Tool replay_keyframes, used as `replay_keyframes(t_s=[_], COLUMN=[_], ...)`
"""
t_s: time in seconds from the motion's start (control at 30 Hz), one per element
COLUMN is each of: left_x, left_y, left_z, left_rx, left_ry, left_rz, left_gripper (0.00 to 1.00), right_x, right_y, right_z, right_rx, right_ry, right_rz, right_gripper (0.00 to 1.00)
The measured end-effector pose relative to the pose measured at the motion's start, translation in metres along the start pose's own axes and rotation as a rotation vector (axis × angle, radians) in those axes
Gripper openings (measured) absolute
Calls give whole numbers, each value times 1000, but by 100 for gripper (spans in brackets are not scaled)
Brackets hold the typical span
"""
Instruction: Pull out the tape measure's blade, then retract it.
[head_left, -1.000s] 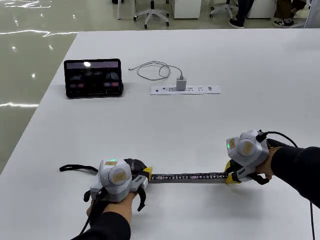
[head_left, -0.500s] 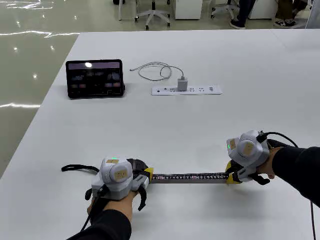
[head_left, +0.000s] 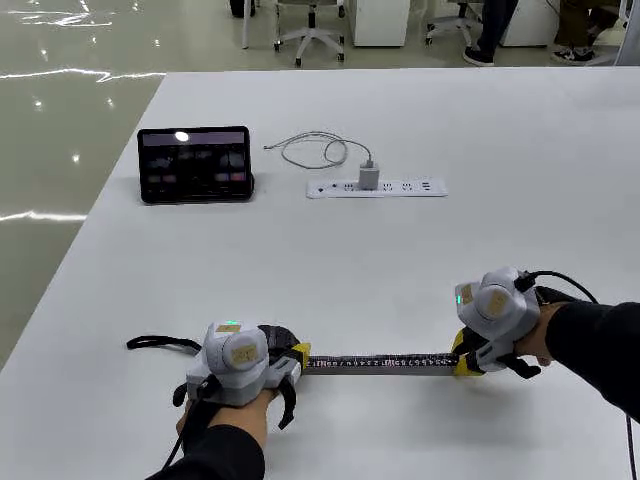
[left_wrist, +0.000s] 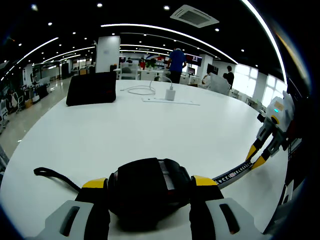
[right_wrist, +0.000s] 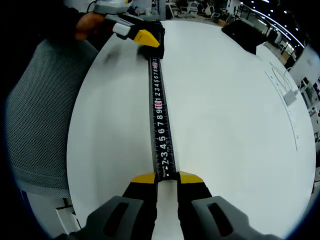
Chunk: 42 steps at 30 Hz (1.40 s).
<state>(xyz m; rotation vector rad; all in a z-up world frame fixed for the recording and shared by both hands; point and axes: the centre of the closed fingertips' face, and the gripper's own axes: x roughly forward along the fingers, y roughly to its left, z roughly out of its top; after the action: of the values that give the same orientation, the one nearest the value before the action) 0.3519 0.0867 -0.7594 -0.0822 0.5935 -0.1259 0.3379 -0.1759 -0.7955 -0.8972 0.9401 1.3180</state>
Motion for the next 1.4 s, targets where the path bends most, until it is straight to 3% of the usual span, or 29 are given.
replay_keyframes(t_s=[1.4], left_x=[1], left_y=[0], left_z=[-1], left_rx=[-22], left_ry=[24], left_rz=[-23], left_gripper=[60], right_x=[8], right_y=[1], right_z=[19], right_rx=[12], right_ry=[-19], right_rz=[2], right_gripper=[10])
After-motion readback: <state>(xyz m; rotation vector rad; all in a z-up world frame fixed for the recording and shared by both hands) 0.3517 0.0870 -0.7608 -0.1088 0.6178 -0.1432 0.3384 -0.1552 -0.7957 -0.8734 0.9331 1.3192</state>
